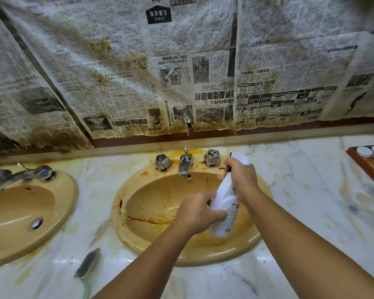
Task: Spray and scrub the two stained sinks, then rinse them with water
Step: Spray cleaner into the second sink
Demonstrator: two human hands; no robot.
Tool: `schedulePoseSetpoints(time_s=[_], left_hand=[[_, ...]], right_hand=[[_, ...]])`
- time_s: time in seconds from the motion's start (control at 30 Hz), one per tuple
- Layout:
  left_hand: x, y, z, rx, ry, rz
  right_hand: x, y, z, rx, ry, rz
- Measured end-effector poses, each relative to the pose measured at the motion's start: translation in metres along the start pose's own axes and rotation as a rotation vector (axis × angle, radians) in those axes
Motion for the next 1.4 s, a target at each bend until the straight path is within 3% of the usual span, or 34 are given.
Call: schedulePoseSetpoints(time_s=[0.37, 0.6, 0.83, 1.2, 1.4], left_hand=[[0.0, -0.01, 0.021, 0.039, -0.033, -0.002], [0.003, -0.011, 0.03, 0.058, -0.008, 0.018], [-0.019, 0.0, 0.007, -0.03, 0.063, 0.098], [-0.051, -0.005, -0.021, -0.16, 0.067, 0.153], [-0.064, -0.019, -0.025, -0.203, 0.054, 0.209]], right_hand=[[-0.032, 0.009, -0.014, -0.093, -0.07, 0.142], [-0.031, 0.008, -0.029, -0.065, 0.021, 0.05], [0.026, 0.006, -0.047, -0.132, 0.15, -0.134], [0.073, -0.004, -0.061, -0.221, 0.167, -0.102], [0.088, -0.019, -0.069, -0.175, 0.138, -0.1]])
Point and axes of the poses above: each hand's wrist, its own y-axis towards the middle knuckle, its own x-axis out of the back of the hand, z = x × y, the point moved 6 cm from there along y, towards the middle knuckle, and after that the axes turned 7 degrees about -y, right-handed, at the moved point
